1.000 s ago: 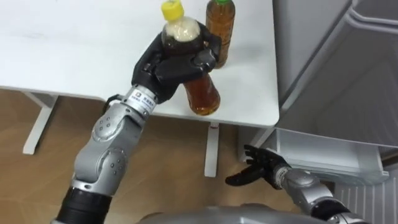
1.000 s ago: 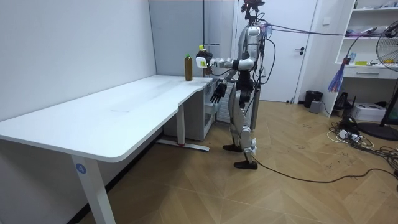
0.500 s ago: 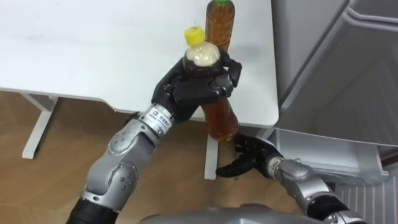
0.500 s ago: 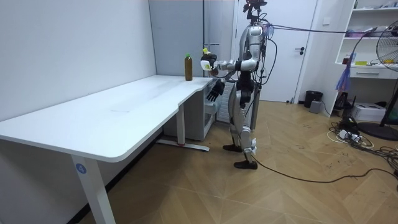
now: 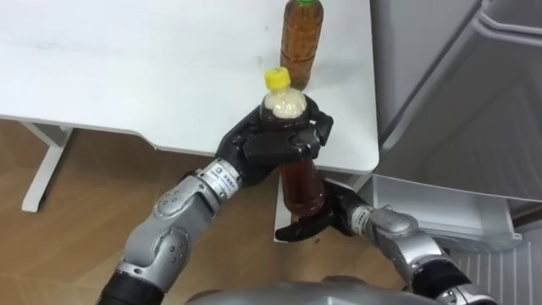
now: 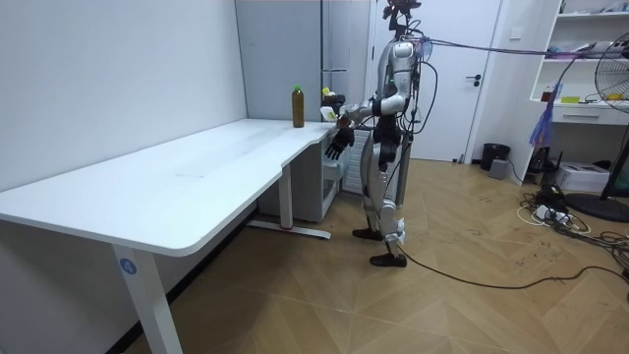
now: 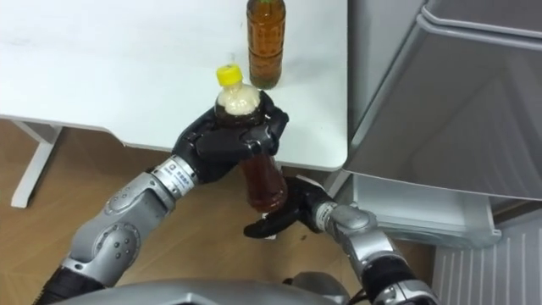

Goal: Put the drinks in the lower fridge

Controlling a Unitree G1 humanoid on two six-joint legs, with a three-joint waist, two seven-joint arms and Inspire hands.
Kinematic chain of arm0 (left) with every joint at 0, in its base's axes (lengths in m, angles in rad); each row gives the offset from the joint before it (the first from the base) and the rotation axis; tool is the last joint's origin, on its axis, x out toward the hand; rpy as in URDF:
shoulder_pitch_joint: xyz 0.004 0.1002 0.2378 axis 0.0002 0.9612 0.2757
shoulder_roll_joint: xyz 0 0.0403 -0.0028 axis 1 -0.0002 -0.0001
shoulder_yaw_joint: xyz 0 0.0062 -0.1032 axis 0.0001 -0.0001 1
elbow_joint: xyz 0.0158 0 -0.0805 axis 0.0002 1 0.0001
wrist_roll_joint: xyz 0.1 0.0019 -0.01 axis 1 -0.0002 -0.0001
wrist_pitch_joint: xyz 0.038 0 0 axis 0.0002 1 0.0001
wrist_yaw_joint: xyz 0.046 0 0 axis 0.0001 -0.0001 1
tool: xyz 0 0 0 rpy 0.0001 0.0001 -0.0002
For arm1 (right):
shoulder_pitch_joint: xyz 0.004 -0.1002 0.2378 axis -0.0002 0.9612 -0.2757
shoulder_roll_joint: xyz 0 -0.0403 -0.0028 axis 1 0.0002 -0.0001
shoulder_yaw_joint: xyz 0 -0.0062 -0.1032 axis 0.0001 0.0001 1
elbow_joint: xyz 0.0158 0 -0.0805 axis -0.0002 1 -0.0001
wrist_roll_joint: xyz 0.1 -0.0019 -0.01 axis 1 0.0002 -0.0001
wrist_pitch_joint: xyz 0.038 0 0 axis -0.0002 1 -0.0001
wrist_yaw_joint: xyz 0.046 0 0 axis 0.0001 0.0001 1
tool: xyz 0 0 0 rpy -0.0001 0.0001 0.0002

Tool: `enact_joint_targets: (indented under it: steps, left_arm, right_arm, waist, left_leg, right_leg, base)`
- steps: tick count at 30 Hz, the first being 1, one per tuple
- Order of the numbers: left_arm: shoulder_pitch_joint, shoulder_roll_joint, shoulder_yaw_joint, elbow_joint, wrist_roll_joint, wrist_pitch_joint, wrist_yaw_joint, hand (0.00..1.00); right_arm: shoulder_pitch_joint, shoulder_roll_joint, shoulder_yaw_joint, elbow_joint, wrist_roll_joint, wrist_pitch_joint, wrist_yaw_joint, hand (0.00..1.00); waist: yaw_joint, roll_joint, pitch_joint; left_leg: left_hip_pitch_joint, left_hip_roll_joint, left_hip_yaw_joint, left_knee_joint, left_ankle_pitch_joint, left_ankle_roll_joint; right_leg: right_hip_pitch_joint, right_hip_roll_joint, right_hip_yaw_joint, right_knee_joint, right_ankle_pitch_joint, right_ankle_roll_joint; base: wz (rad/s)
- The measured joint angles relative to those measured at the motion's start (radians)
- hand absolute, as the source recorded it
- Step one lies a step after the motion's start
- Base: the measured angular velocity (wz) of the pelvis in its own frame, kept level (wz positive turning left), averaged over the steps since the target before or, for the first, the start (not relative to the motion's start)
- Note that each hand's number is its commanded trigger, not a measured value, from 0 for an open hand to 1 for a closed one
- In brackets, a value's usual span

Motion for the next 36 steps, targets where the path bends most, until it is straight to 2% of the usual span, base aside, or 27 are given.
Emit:
enact_joint_targets:
  steps: [5, 8, 17, 20, 22, 26, 30, 33, 36]
  left_arm:
    - [0.001, 0.004, -0.004, 0.001, 0.004, 0.0, -0.003, 1.0]
    - [0.001, 0.009, -0.003, 0.007, 0.009, -0.003, -0.01, 1.0]
    - [0.001, 0.007, -0.005, 0.036, 0.18, -0.008, -0.03, 1.0]
    - [0.001, 0.022, -0.007, 0.036, 0.233, -0.009, -0.035, 1.0]
    - [0.003, 0.052, -0.019, 0.039, 0.29, -0.008, -0.04, 1.0]
    - [0.008, 0.06, -0.019, 0.037, 0.358, -0.013, -0.052, 1.0]
    - [0.008, 0.061, -0.02, 0.037, 0.394, -0.015, -0.065, 1.0]
    - [0.009, 0.061, -0.021, 0.037, 0.43, -0.021, -0.069, 1.0]
    - [0.01, 0.061, -0.027, 0.037, 0.46, -0.022, -0.074, 1.0]
  right_arm:
    - [0.015, -0.001, 0.015, -0.114, 0.007, 0.0, 0.062, 0.0]
    - [0.045, -0.016, 0.02, -0.15, 0.023, 0.0, 0.093, 0.0]
    - [0.088, -0.038, 0.021, -0.16, 0.024, 0.0, 0.128, 0.0]
    - [0.097, -0.046, 0.021, -0.183, 0.037, 0.0, 0.146, 0.0]
    - [0.103, -0.051, 0.021, -0.213, 0.072, -0.003, 0.151, 0.0]
    - [0.109, -0.056, 0.021, -0.244, 0.112, -0.004, 0.154, 0.0]
    - [0.105, -0.057, 0.018, -0.246, 0.124, -0.004, 0.186, 0.0]
    - [0.105, -0.059, 0.016, -0.246, 0.123, -0.004, 0.213, 0.0]
    - [0.105, -0.063, 0.016, -0.247, 0.125, -0.004, 0.242, 0.0]
  waist:
    - [-0.002, 0.0, -0.0007]
    - [0.002, 0.003, -0.0014]
    - [0.002, 0.016, -0.0031]
    - [0.002, 0.015, -0.0034]
    - [0.001, 0.014, -0.0032]
    - [0.001, 0.006, -0.0032]
    - [0.0, -0.003, -0.0075]
    - [-0.001, -0.001, -0.0063]
    - [-0.001, 0.007, 0.0001]
  left_leg:
    - [-0.008, -0.001, 0.008, 0.003, -0.002, 0.002]
    - [-0.008, -0.001, 0.016, 0.003, -0.002, 0.002]
    - [-0.008, 0.0, 0.026, -0.004, -0.002, 0.002]
    - [-0.007, 0.001, 0.032, -0.005, -0.002, 0.002]
    - [0.003, 0.002, 0.046, -0.011, -0.002, 0.002]
    - [0.005, 0.0, 0.059, -0.017, -0.002, 0.002]
    - [0.007, 0.001, 0.074, -0.017, -0.002, 0.002]
    - [0.007, 0.001, 0.074, -0.017, -0.002, 0.002]
    - [0.006, 0.001, 0.074, -0.018, -0.003, 0.003]
  right_leg:
    - [-0.014, -0.002, 0.001, 0.01, -0.002, 0.0]
    - [-0.015, -0.002, 0.001, 0.008, -0.002, 0.0]
    - [-0.022, -0.002, 0.007, 0.013, -0.002, 0.0]
    - [-0.024, -0.001, 0.01, 0.013, -0.002, 0.0]
    - [-0.023, 0.003, 0.021, 0.014, -0.002, 0.0]
    - [-0.03, 0.002, 0.029, 0.018, -0.002, 0.001]
    - [-0.029, 0.003, 0.033, 0.018, -0.001, 0.002]
    - [-0.029, 0.002, 0.033, 0.018, 0.0, 0.002]
    - [-0.03, 0.002, 0.033, 0.018, 0.0, 0.001]
  base:
    - [-0.03]
    - [0.0]
    - [-0.01]
    - [-0.05]
    - [-0.14]
    - [-0.09]
    - [-0.02]
    - [0.0]
    - [0.0]
